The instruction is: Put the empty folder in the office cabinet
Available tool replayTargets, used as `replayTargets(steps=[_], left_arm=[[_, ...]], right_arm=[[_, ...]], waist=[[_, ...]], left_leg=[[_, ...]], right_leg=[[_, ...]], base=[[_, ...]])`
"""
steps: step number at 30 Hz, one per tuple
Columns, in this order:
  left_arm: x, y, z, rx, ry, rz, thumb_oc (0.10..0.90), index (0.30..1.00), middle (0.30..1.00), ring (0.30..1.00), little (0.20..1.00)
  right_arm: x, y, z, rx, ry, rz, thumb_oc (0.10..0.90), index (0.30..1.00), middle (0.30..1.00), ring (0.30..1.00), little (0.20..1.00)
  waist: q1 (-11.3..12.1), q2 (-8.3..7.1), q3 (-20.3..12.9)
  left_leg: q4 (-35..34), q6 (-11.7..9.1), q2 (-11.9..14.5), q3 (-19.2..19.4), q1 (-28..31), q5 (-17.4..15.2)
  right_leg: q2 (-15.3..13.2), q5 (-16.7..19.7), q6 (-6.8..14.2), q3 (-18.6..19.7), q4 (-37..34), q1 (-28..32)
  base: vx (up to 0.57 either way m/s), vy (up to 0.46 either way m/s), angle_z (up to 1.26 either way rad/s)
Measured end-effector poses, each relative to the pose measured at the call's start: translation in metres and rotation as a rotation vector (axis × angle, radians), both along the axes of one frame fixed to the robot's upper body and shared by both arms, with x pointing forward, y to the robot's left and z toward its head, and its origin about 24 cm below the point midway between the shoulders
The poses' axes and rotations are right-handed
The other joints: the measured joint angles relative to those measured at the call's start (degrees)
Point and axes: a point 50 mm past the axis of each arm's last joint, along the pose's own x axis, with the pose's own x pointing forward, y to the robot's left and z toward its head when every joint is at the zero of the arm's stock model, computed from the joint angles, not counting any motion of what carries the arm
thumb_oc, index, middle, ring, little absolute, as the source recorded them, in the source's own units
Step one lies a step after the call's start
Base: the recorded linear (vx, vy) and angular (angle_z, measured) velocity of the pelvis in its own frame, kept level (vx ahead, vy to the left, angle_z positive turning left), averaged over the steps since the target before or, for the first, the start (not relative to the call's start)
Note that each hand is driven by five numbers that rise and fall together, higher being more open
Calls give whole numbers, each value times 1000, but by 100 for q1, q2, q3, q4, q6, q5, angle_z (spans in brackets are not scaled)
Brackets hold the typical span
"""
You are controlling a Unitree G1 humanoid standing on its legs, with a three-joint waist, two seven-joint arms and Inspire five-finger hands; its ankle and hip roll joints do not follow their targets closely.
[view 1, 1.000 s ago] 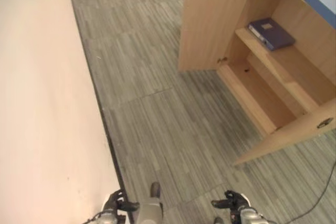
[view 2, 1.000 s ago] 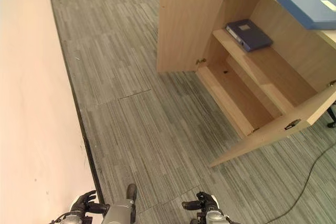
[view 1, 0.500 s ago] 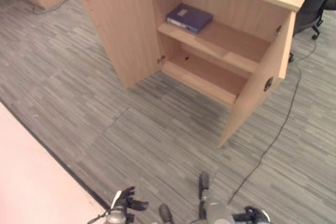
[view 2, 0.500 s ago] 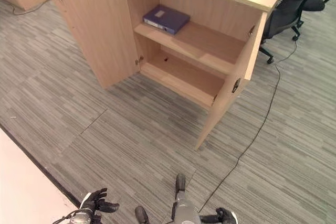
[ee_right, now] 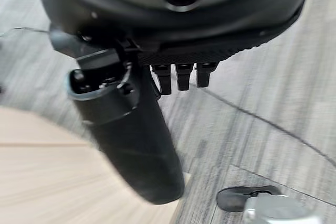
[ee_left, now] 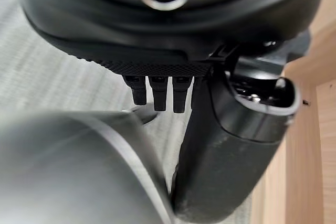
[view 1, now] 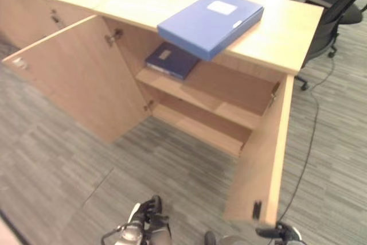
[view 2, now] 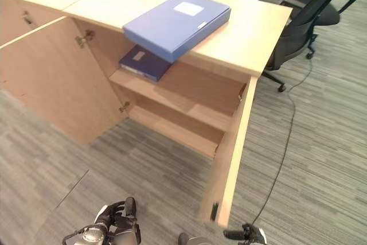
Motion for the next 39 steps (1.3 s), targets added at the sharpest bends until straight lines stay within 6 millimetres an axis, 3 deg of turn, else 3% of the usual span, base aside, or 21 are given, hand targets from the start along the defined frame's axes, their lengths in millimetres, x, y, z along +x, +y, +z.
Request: replayTargets(steps=[2,3,5,6,8,9,11,12,13,14,15,17,21,22,24,28,30,31,32,33,39], left_arm=[[8,1,3,-10,-28,29,800,900,900,900,900],[8,0,3,-12,-28,38,800,900,900,900,900],[-10,-10,-7,-35,34,45,800,900,900,900,900],[-12,-7,-7,-34,38,62,800,900,900,900,900],[-8,0,-4,5,21,44,800,900,900,900,900],[17,16,9,50,-34,24,800,900,900,900,900],[29,24,16,76,-55,14,800,900,900,900,900],[23,22,13,73,-40,16,800,900,900,900,900],[19,22,11,73,-20,17,800,900,900,900,900],[17,15,9,54,-33,-2,800,900,900,900,900],[14,12,8,50,-39,-10,800,900,900,900,900],[-1,9,2,43,-2,-23,800,900,900,900,900],[-10,19,1,56,14,30,800,900,900,900,900],[-9,28,4,65,3,58,800,900,900,900,900],[-26,29,-2,60,50,84,800,900,900,900,900],[-24,28,-2,45,49,95,800,900,900,900,900],[-25,24,-3,30,46,86,800,900,900,900,900],[-18,13,-3,5,36,66,800,900,900,900,900],[-31,13,-7,1,65,90,800,900,900,900,900],[-39,8,-11,-14,84,97,800,900,900,900,900],[-39,7,-11,-15,78,84,800,900,900,900,900]], right_arm=[[0,-4,1,0,1,-46,800,900,900,900,900],[25,-20,14,-42,-96,-17,800,900,900,900,900],[36,-54,34,-121,-167,4,800,900,900,900,900],[36,-55,35,-123,-194,-23,800,900,900,900,900],[22,-52,28,-121,-173,-74,800,900,900,900,900],[-15,-25,6,-39,-43,-128,800,900,900,900,900],[-38,-3,-6,25,47,-132,800,900,900,900,900],[-51,1,-9,38,93,-130,800,900,900,900,900],[-61,13,-13,70,121,-134,800,900,900,900,900],[-79,27,-18,113,175,-146,800,900,900,900,900],[-83,32,-19,128,186,-148,800,900,900,900,900],[-87,34,-20,138,216,-147,800,900,900,900,900],[-76,36,-19,127,186,-114,800,900,900,900,900],[-76,39,-20,131,181,-105,800,900,900,900,900],[-74,28,-17,103,164,-94,800,900,900,900,900],[-70,36,-19,121,157,-67,800,900,900,900,900],[-68,40,-19,120,158,-23,800,900,900,900,900],[-71,40,-20,120,166,-20,800,900,900,900,900],[-72,40,-19,111,173,16,800,900,900,900,900],[-69,35,-18,101,156,29,800,900,900,900,900],[-69,36,-18,78,175,96,800,900,900,900,900]], waist=[[284,-169,4],[310,5,-3],[304,577,-107],[260,557,-164],[87,374,-272],[-173,-105,-463],[-205,-342,-454],[-160,-186,-446],[-242,-284,-427],[-149,-224,-403],[-54,-204,-408],[289,-90,-338],[414,148,-288],[409,-52,-250],[432,40,-251],[302,128,-235],[333,-8,-252],[195,-126,-222],[161,-107,-255],[82,41,-308],[68,15,-384]], left_leg=[[-135,106,-307,-411,-47,125],[-137,546,-515,-403,25,418],[-32,793,-393,-596,426,204],[321,180,-493,-413,361,402],[532,180,-690,-245,281,169],[581,-345,-888,406,52,-595],[2525,612,-900,395,-494,-819],[2483,318,-710,407,-301,-1324],[2362,334,-941,482,-222,-1397],[1527,603,-973,882,191,-1131],[1176,548,-1000,1015,372,-1036],[657,997,-1058,1567,833,-634],[151,884,-1004,1954,883,-718],[1080,1140,-1189,2169,510,-1023],[2113,1341,-1052,2244,425,-1849],[808,1097,-1055,2358,903,-1414],[354,755,-1158,2670,1119,-998],[415,491,-1271,2835,1191,-1199],[1650,770,-789,2607,1266,-1624],[1080,680,-732,2506,1629,-1606],[325,900,-979,2521,2045,-1084]], right_leg=[[-294,-142,186,944,-272,372],[-632,-173,285,1491,-362,637],[-618,-299,492,1905,-354,938],[-781,-380,547,1905,-208,957],[-923,-458,458,1746,318,622],[-1321,-65,13,1324,369,375],[-1536,-33,56,1769,618,114],[-1419,-35,245,1769,898,-3],[-1627,57,298,1742,1165,-93],[-1955,633,569,1237,1678,-635],[-2089,681,618,978,1661,-743],[-2908,917,829,-1537,1286,-796],[-2152,987,807,-1476,1423,-1152],[-2354,965,794,-1631,1243,-1264],[-2248,675,798,-1611,1065,-1159],[-1273,56,776,-1111,875,-1214],[-896,221,160,-1459,104,-849],[-1072,394,49,-1522,-301,-714],[-1038,458,90,-1383,-397,-460],[-1037,485,237,-1252,-308,-440],[-1194,643,404,-1165,-552,-258]], base=[[598,343,-189],[547,548,-269],[452,596,-258],[256,465,-169],[214,505,-15],[139,411,61],[92,313,13],[61,355,-32],[-42,493,-42],[-56,388,-42],[-116,465,-89],[-129,550,-121],[-71,319,-48],[-44,272,-54],[0,206,-85],[21,155,-41],[37,-5,-20],[81,-26,-31],[70,-59,-8],[41,-73,-34],[-13,-50,6]])
